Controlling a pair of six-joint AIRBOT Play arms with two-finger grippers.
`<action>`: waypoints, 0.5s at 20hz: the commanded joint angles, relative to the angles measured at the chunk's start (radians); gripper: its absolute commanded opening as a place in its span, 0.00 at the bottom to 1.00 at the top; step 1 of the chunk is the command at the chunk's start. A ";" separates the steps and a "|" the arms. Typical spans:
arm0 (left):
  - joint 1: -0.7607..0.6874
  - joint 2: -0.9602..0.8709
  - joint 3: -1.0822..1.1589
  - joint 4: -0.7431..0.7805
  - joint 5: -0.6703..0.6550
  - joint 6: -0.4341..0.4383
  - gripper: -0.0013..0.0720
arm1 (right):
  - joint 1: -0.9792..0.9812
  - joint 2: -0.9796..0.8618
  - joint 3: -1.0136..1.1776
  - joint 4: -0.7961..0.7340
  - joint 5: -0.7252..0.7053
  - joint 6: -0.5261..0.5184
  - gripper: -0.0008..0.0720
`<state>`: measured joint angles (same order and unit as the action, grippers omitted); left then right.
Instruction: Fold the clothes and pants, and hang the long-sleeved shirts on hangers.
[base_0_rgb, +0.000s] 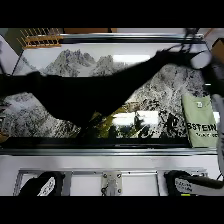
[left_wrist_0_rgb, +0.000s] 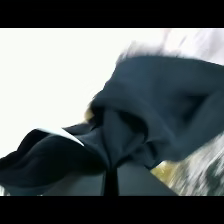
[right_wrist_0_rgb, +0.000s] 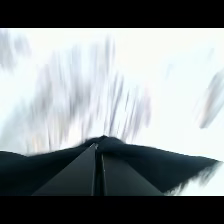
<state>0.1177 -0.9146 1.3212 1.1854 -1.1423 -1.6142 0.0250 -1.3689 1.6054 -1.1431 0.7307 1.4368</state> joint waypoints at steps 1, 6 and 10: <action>0.001 0.180 0.146 -0.002 -0.007 -0.023 0.03 | -0.059 0.257 0.131 -0.077 0.025 0.000 0.02; -0.002 0.399 0.170 -0.002 -0.049 -0.135 0.03 | -0.082 0.510 0.134 -0.129 0.011 0.000 0.02; -0.002 0.473 0.169 -0.007 -0.204 -0.257 0.02 | -0.081 0.589 0.134 -0.137 0.015 0.000 0.02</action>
<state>0.1154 -0.5030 1.4849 1.1816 -1.2407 -1.7779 -0.0532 -0.8501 1.7344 -1.2602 0.7441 1.4364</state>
